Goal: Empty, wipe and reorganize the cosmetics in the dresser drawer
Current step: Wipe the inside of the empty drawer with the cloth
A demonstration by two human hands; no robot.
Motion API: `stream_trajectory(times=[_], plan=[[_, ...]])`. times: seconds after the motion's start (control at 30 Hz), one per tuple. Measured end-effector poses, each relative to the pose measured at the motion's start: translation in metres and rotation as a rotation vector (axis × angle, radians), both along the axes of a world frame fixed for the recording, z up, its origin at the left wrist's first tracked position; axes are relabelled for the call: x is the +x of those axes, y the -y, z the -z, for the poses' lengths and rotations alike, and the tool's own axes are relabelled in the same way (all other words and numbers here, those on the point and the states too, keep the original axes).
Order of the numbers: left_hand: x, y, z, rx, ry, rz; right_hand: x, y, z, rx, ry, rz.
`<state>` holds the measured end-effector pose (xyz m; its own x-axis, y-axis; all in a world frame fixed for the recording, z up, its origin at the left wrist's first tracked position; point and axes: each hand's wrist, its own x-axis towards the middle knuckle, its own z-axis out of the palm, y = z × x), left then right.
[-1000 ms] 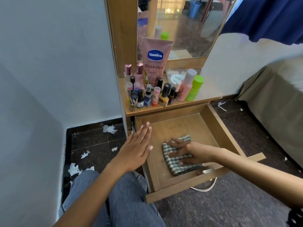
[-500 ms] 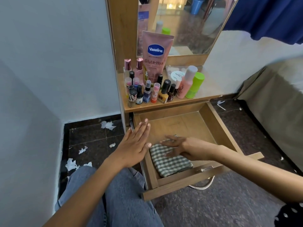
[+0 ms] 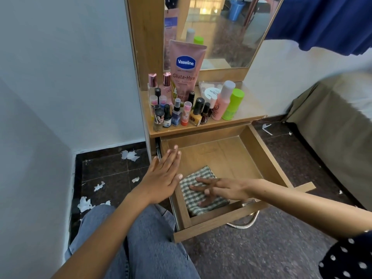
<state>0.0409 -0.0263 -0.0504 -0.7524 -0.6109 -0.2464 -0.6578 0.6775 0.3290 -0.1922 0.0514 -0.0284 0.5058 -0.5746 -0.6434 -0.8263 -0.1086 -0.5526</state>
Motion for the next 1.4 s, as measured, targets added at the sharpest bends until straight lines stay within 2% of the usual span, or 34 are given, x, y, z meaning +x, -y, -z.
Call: stream_trajectory(times=[0.17,0.37,0.63,0.77,1.0,1.2,1.3,1.4], plan=[[0.001,0.0,0.005,-0.01,-0.024,0.0,-0.039,-0.01,-0.014,0.018,-0.158,0.149],[0.001,0.001,0.008,-0.029,-0.037,-0.004,-0.051,-0.018,-0.015,0.073,-0.131,0.269],[0.0,-0.001,0.001,-0.009,-0.024,-0.016,0.021,-0.005,-0.011,0.03,-0.155,0.113],[-0.001,-0.002,0.001,-0.015,-0.025,-0.017,0.024,-0.005,-0.013,0.015,-0.194,0.141],[0.0,-0.005,-0.004,-0.022,0.004,-0.018,-0.028,-0.021,-0.043,-0.012,-0.38,0.391],[-0.017,-0.015,-0.012,-0.079,-0.033,-0.147,-0.015,-0.021,-0.024,-0.026,-0.263,0.762],[-0.035,-0.024,-0.005,-0.148,-0.124,-0.205,0.003,-0.004,0.003,0.013,-0.47,0.91],[-0.047,-0.023,0.003,-0.183,-0.193,-0.27,0.023,0.008,0.02,0.075,-0.613,0.95]])
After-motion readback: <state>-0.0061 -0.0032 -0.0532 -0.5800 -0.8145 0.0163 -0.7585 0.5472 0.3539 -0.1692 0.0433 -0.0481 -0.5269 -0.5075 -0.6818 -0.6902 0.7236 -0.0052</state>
